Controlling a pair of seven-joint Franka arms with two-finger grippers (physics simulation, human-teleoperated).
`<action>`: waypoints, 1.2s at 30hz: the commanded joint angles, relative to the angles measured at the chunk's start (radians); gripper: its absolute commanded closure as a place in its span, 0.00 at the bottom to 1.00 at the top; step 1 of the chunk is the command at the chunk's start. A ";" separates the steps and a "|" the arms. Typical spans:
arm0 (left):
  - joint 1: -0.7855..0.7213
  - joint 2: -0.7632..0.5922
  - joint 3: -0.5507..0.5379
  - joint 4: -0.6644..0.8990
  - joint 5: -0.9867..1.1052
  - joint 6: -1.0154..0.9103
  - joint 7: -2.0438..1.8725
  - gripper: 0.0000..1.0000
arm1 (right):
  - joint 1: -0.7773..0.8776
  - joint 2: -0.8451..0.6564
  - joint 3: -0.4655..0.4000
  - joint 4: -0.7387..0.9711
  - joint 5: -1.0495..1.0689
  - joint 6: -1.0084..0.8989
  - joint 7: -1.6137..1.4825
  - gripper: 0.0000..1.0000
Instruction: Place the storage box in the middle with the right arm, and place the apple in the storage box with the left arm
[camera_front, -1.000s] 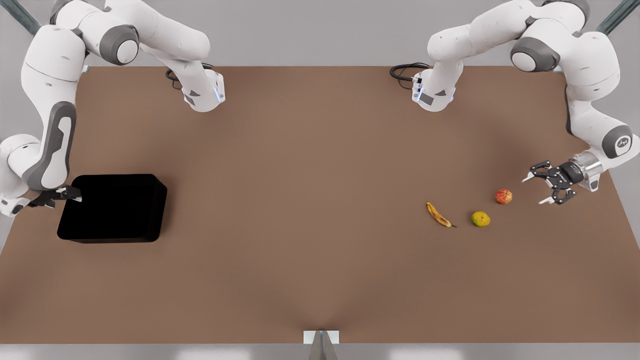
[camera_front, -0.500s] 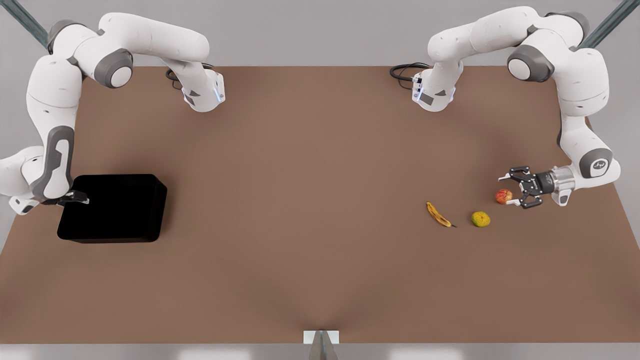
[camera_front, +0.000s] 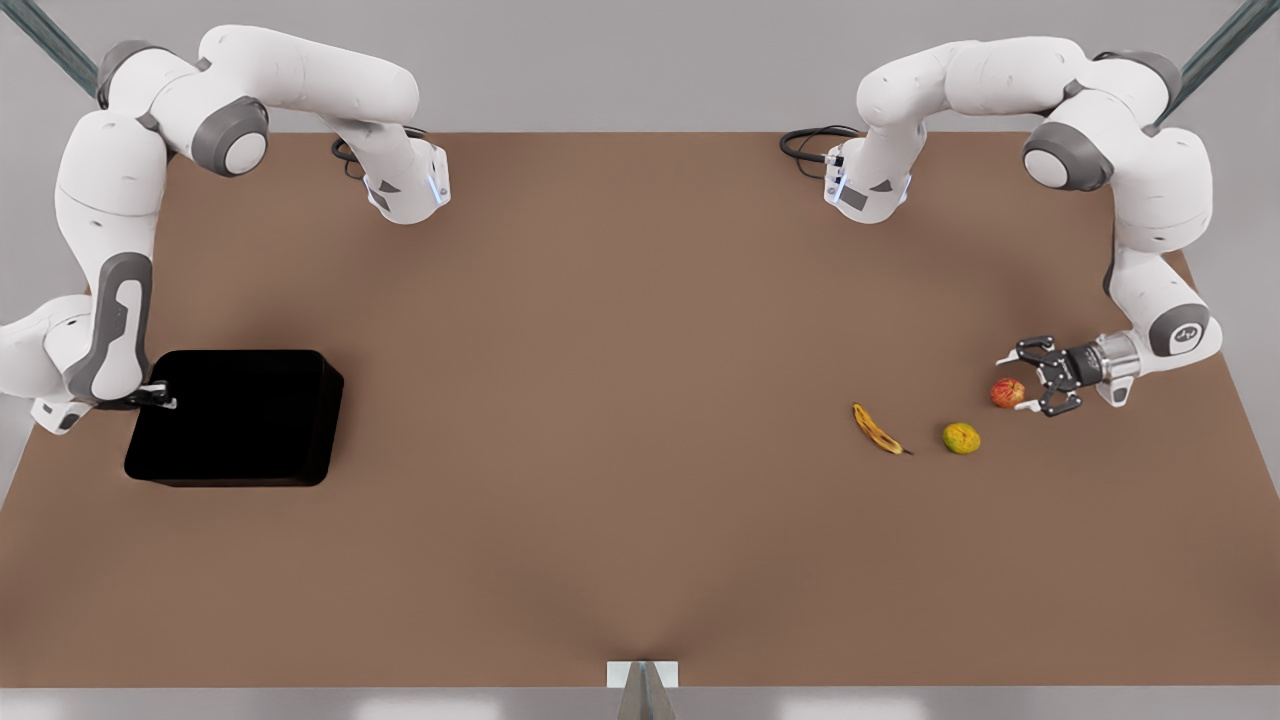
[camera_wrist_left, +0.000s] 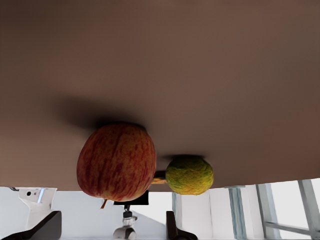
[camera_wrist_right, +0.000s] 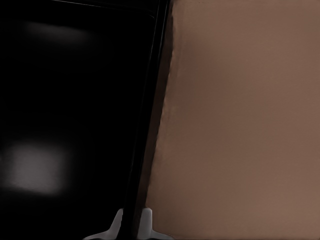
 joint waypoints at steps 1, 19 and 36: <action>0.000 0.009 0.000 0.003 -0.048 -0.003 0.000 0.00 | 0.006 0.000 0.000 0.015 0.001 -0.028 0.000 0.79; 0.003 0.061 -0.018 0.062 -0.050 0.027 -0.005 0.00 | 0.861 0.015 0.204 0.377 0.086 -0.148 1.326 0.79; -0.008 0.069 -0.028 0.057 -0.037 0.083 -0.005 0.06 | 0.853 0.043 0.324 0.375 0.128 -0.116 1.168 0.00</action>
